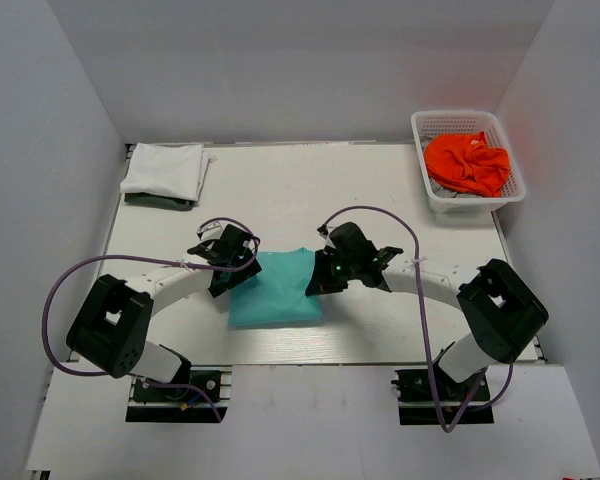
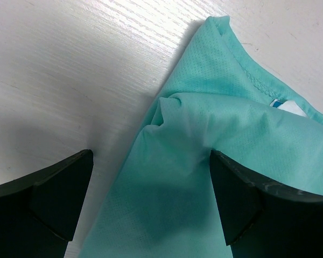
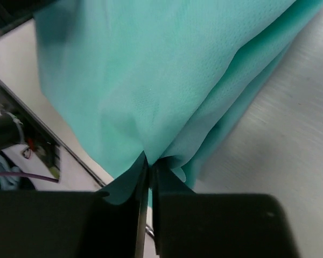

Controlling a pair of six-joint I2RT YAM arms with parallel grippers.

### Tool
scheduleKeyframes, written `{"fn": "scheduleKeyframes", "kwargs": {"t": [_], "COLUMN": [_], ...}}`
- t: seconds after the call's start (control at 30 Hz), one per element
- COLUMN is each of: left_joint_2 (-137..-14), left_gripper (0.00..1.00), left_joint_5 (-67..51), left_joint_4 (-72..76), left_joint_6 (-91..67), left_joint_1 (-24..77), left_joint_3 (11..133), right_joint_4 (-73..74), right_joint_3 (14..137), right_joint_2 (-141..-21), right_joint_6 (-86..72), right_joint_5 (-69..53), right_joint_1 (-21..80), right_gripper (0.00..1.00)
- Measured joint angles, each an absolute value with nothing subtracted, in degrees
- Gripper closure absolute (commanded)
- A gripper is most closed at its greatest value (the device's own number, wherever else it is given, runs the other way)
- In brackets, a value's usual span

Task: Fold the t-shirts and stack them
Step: Smooth out wrinkles on the folded tshirt

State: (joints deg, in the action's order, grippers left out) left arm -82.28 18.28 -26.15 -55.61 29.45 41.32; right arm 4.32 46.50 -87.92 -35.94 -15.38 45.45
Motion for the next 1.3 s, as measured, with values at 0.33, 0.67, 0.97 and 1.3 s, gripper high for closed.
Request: {"fn": "scheduleKeyframes", "kwargs": {"t": [0.33, 0.67, 0.97, 1.3], "left_joint_2": [-79.48, -77.03, -77.03, -76.75], "left_gripper": [0.0, 0.0, 0.0, 0.0], "left_joint_5": [17.93, 19.03, 21.37, 20.82], "left_joint_4": [-27.49, -30.11, -31.75, -31.24], "left_joint_6": [-56.47, -60.62, -64.64, -61.14], "left_joint_1": [29.43, 28.99, 28.99, 29.02], "left_joint_3": [39.31, 37.69, 37.69, 37.69], "right_joint_4": [-7.44, -17.58, -27.99, -25.15], "right_joint_3": [42.87, 34.98, 30.3, 32.42], "right_joint_2": [-87.02, -87.61, -97.27, -93.54], "right_joint_6": [-40.84, -43.16, -43.83, -41.25], "right_joint_5": [-23.33, -28.1, -34.11, -34.39], "right_joint_1": [43.38, 38.35, 35.59, 34.83], "right_gripper": [1.0, 1.0, 1.0, 0.3]}}
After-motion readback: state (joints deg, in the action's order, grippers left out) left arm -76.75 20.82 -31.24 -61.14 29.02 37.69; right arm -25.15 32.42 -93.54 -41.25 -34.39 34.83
